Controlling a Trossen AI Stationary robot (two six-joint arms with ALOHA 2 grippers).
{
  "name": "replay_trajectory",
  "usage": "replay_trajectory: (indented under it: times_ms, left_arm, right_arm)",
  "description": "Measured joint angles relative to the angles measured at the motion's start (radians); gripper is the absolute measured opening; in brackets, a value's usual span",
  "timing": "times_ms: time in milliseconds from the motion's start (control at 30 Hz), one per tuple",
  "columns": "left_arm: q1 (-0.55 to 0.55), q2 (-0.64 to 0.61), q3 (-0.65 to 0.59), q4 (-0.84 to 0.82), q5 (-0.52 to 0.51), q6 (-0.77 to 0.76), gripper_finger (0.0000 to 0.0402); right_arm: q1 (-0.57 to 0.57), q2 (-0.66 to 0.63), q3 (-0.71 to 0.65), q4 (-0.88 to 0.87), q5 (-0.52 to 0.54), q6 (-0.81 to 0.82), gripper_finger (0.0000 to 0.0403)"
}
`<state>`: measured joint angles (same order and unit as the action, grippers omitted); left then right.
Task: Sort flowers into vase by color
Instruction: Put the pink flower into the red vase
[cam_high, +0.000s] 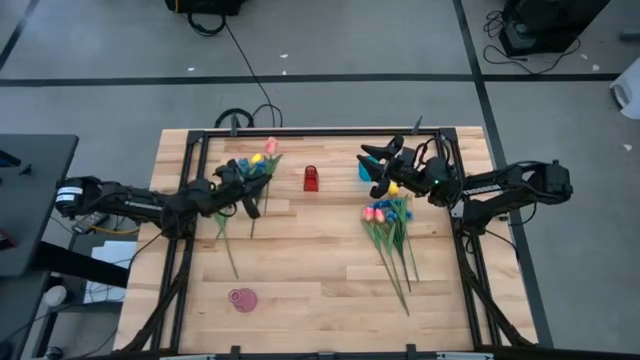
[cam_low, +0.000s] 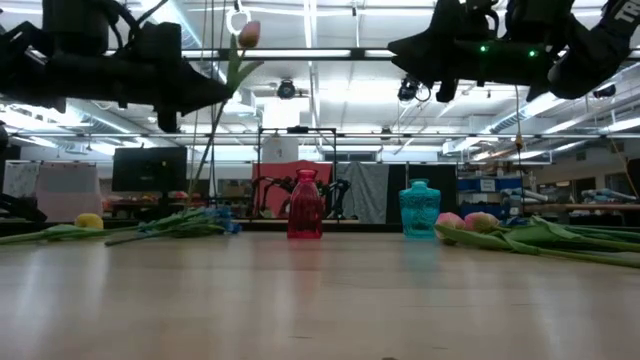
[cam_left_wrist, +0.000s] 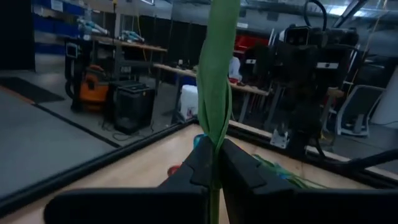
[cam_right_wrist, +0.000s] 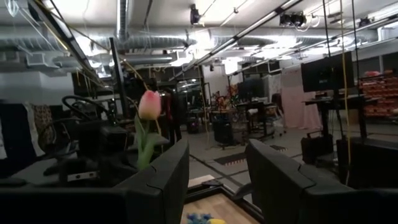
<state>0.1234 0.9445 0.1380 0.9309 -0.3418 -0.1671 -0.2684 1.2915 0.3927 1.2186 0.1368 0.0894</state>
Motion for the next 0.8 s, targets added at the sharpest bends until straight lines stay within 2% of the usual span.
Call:
replay_trajectory:
  times_ms: [233,533,800]
  left_arm:
    - [0.0,0.048,0.073,0.001,-0.012,0.033,0.0023]
    - [-0.001,0.234,0.195,0.004,0.001,0.032,0.0023]
    - [0.001,0.385,0.229,0.202,0.041,0.033,0.0023]
  right_arm:
    - [-0.003,0.0,0.0,0.001,0.0,-0.006,0.0172]
    - [-0.003,0.0,0.0,0.019,-0.011,-0.012,0.0172]
    - [-0.003,0.0,0.0,0.018,-0.044,-0.013,0.0172]
